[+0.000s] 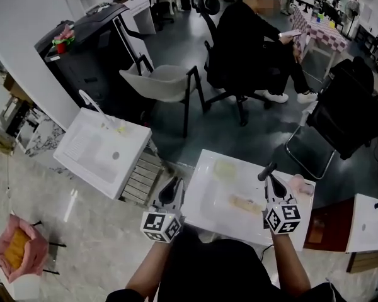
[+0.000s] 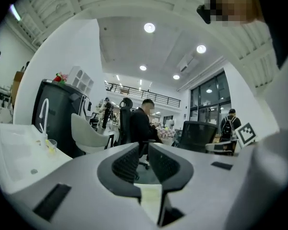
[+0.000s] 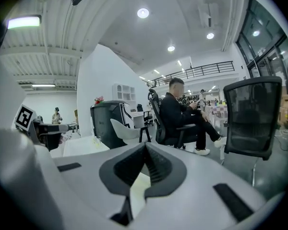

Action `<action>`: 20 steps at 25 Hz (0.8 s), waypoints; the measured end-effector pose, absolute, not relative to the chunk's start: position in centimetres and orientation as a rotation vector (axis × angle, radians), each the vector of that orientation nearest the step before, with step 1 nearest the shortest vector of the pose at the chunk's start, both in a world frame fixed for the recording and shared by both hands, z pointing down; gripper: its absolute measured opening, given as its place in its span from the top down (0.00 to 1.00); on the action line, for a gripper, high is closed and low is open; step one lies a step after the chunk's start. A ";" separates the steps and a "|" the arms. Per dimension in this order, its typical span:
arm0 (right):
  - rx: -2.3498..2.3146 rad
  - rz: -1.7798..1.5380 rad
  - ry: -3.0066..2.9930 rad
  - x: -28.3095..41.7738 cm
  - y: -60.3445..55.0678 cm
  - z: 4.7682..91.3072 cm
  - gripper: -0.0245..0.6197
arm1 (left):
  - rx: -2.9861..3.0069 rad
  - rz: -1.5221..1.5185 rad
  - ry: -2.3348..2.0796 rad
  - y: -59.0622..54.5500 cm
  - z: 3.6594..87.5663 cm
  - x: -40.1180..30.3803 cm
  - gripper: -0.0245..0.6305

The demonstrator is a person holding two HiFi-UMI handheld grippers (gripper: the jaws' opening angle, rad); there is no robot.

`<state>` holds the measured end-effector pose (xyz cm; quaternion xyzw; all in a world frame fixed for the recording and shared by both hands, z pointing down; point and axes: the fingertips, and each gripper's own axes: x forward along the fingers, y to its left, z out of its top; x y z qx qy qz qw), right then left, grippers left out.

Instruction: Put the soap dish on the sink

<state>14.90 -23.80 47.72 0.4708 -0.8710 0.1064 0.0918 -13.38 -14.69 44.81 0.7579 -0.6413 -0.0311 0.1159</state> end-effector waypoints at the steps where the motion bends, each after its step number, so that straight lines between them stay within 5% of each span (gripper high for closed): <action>1: 1.409 0.304 -2.582 15.0 -24.0 47.6 0.96 | 2.229 -0.082 -1.880 -14.6 44.6 -13.7 0.88; 20: 1.623 0.297 -2.393 13.8 -19.8 47.2 0.96 | 2.294 -0.062 -1.629 -15.8 44.9 -17.4 0.92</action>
